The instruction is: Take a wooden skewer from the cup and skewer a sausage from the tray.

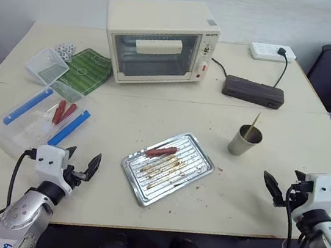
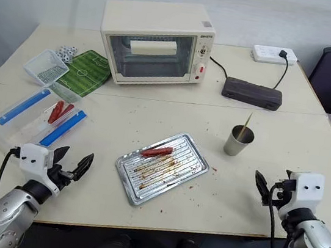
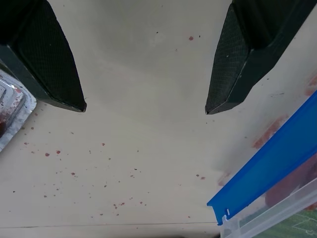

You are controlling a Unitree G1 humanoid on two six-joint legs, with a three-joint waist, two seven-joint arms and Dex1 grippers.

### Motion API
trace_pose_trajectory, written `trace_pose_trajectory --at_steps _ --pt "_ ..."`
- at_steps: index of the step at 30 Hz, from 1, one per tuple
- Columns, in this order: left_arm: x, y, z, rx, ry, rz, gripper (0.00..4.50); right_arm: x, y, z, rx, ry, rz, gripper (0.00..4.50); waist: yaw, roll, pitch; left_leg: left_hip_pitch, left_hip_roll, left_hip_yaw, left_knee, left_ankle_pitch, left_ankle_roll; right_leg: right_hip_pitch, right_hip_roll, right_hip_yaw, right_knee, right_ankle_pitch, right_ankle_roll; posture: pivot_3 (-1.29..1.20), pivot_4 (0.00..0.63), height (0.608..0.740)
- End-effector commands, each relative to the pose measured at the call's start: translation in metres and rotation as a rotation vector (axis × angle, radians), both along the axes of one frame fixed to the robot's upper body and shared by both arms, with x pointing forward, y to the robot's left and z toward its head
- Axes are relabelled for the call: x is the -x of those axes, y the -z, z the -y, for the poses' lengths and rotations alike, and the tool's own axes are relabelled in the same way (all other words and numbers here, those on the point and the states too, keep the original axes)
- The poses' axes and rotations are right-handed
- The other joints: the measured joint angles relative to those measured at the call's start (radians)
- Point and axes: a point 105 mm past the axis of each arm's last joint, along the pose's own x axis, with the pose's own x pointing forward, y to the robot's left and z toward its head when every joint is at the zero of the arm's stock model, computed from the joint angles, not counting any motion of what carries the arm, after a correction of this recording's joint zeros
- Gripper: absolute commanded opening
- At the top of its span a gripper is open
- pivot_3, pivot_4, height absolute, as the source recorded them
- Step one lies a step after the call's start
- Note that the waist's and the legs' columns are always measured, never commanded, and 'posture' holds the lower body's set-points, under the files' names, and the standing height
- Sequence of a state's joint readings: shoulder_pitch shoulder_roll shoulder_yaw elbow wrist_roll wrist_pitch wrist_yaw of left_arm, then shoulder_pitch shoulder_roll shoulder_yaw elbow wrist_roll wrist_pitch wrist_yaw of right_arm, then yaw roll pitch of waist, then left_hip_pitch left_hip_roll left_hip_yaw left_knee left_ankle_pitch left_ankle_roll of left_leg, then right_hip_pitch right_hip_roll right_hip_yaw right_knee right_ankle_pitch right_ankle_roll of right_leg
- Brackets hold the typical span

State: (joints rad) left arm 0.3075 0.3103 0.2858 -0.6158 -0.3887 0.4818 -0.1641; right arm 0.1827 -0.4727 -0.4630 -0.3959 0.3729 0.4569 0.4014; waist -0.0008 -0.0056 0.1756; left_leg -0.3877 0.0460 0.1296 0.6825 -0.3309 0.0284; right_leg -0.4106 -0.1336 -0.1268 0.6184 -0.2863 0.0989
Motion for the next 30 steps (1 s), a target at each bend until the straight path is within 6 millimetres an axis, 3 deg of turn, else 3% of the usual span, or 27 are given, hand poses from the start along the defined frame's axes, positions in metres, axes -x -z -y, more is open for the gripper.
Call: trace_pose_trajectory --at_steps 1,9,12,19,24,30 --pt "0.000 -0.014 0.001 -0.040 -0.001 0.048 4.08 0.000 -0.007 -0.002 0.031 -0.018 0.027 4.50 0.000 0.000 0.000 0.000 0.000 0.000 0.000 0.000 0.000 0.000 0.000 0.000 0.000 0.000 0.000 0.00 0.150 0.740" --pt "-0.002 -0.018 0.003 -0.024 0.024 0.066 4.08 -0.002 -0.012 -0.008 0.017 -0.055 0.037 4.50 0.000 0.000 0.000 0.000 0.000 0.000 0.000 0.000 0.000 0.000 0.000 0.000 0.000 0.000 0.000 0.00 0.150 0.740" --pt "-0.002 -0.017 0.001 -0.029 0.009 0.065 4.47 -0.002 -0.012 -0.005 0.000 -0.047 0.029 4.50 0.000 0.000 0.000 0.000 0.001 0.000 0.000 0.000 0.000 0.000 0.000 0.000 0.000 0.000 0.000 0.00 0.150 0.740" --pt "-0.002 -0.020 0.010 -0.017 0.104 0.061 4.47 -0.003 -0.023 -0.004 -0.001 -0.079 0.028 4.50 0.000 0.000 0.000 0.000 0.001 0.000 0.000 0.000 0.000 0.000 0.000 0.000 0.000 0.000 -0.001 0.00 0.150 0.740" --pt "-0.005 -0.045 0.033 0.018 0.294 0.109 4.47 -0.004 -0.053 -0.011 -0.096 -0.155 0.097 4.50 0.001 0.000 0.000 0.000 0.001 0.000 0.000 0.000 0.000 0.000 0.000 0.000 0.000 0.000 -0.001 0.00 0.150 0.740" --pt "-0.013 -0.077 0.063 0.008 0.516 0.181 4.47 -0.027 -0.081 -0.029 -0.191 -0.218 0.156 4.50 -0.001 0.001 0.000 0.000 0.001 0.000 0.000 0.001 -0.003 -0.001 0.001 0.008 0.001 -0.001 -0.001 0.00 0.150 0.740"
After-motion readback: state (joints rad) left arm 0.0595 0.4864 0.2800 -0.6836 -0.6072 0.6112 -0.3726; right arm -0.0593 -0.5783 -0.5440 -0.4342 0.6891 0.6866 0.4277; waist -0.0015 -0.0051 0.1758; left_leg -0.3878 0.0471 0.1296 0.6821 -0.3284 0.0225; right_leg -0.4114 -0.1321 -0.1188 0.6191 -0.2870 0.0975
